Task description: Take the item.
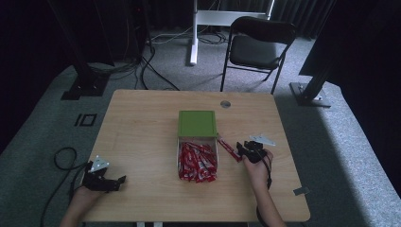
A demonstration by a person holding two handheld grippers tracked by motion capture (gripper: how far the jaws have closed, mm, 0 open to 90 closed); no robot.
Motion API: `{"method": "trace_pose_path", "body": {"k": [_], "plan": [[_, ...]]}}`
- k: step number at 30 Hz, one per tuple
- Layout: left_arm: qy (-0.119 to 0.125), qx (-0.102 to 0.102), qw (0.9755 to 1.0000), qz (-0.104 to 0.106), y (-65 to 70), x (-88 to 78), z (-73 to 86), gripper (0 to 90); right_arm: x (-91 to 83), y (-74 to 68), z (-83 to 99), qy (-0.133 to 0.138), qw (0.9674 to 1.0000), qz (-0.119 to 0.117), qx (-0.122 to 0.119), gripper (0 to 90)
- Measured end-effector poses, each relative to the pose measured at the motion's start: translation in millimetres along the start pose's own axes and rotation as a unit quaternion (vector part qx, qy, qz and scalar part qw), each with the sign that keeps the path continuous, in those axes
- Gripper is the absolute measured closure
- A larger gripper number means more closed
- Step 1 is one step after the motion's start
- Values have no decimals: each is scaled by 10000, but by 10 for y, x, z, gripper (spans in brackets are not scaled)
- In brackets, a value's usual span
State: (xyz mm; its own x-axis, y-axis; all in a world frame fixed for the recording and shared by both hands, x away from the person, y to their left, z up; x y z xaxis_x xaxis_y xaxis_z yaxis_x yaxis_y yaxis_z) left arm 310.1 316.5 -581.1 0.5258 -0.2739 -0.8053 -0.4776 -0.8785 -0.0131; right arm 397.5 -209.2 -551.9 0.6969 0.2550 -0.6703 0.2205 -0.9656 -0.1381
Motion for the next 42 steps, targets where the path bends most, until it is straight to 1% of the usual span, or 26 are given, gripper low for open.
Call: {"method": "trace_pose_path", "body": {"k": [3, 5, 7, 12, 16, 19, 22, 24, 25, 26, 27, 29, 32, 34, 36, 42], "plan": [[0, 1, 10000, -1, 0, 0, 0, 7, -26, 62, 26, -18, 10000, -9, 53, 570], [1, 0, 10000, 0, 0, 0, 0, 7, -38, 102, 47, -39, 10000, 22, -22, 539], [0, 0, 10000, -2, 0, 0, 0, 7, -61, 149, 69, -15, 10000, 67, -18, 527], [2, 1, 10000, -1, 0, 0, 0, 7, -103, 263, 134, -109, 9999, 99, -8, 476], [2, 2, 10000, -1, 0, 0, 0, 7, -136, 356, 183, -113, 9997, 195, 92, 416], [8, 0, 10000, -2, 0, 1, 0, 7, -163, 424, 213, -140, 9994, 219, 245, 312], [8, 1, 10000, -2, 0, 1, 0, 7, -193, 495, 245, -193, 9986, 299, 382, 250], [8, 1, 10000, -2, 0, 1, 0, 7, -209, 544, 276, -240, 9982, 379, 406, 207], [9, 0, 10000, -1, 0, 1, 0, 7, -218, 574, 295, -237, 9974, 473, 479, 210], [10, 0, 10000, -1, 0, 1, 0, 7, -228, 604, 312, -228, 9963, 622, 554, 223], [10, 1, 10000, -1, 0, 1, 0, 8, -239, 635, 327, -226, 9958, 695, 547, 219], [8, 0, 10000, -1, 0, 1, 0, 7, -269, 682, 350, -186, 9953, 721, 622, 209], [2, 9, 10000, -2, -1, 0, 0, 7, -317, 729, 391, -205, 9947, 810, 608, 203], [7, -4, 10000, -4, 0, 1, 0, 7, -347, 761, 424, -235, 9934, 940, 617, 200], [7, -5, 10000, -3, 1, 1, 0, 7, -378, 783, 455, -282, 9928, 1004, 596, 199], [7, -4, 10000, -4, 0, 1, 0, 7, -470, 816, 550, -299, 9924, 1038, 587, 191]]}}
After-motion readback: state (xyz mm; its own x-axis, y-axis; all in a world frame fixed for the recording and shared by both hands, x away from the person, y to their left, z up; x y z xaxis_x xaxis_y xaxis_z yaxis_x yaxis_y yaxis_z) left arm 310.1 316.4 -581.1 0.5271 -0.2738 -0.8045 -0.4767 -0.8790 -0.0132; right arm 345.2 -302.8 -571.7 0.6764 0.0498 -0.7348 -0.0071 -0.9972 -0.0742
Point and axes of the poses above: each handheld gripper's, and its own axes: x roughly forward along the jaws, z roughly out of its underside, y roughly to its right, the point moved 4 cm from there along x, roughly forward along the jaws, and after that the axes turned 7 degrees about -y, right-handed, at the moved point
